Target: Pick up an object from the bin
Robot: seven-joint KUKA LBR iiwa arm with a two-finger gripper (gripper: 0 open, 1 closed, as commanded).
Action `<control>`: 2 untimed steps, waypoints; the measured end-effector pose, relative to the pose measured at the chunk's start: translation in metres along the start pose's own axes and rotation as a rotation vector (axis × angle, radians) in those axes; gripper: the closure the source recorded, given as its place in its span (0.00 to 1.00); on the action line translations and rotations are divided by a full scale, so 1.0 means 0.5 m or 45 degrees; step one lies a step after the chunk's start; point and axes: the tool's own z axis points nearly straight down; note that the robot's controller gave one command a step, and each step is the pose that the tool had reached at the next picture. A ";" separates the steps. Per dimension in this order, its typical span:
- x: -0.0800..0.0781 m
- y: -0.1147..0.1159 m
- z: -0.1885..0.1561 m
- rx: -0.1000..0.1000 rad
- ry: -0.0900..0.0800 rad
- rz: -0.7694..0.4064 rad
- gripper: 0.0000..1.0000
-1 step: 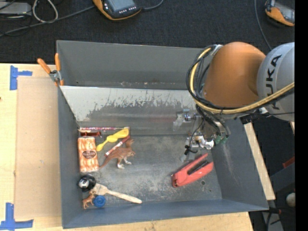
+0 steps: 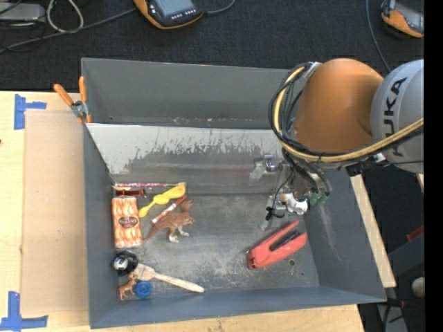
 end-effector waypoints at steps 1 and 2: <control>0.008 -0.070 0.140 0.000 -0.003 -0.127 0.00; 0.030 -0.149 0.156 0.000 -0.011 -0.511 0.00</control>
Offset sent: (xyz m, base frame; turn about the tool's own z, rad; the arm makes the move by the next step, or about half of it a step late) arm -0.0160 -0.0807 -0.0737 -0.4050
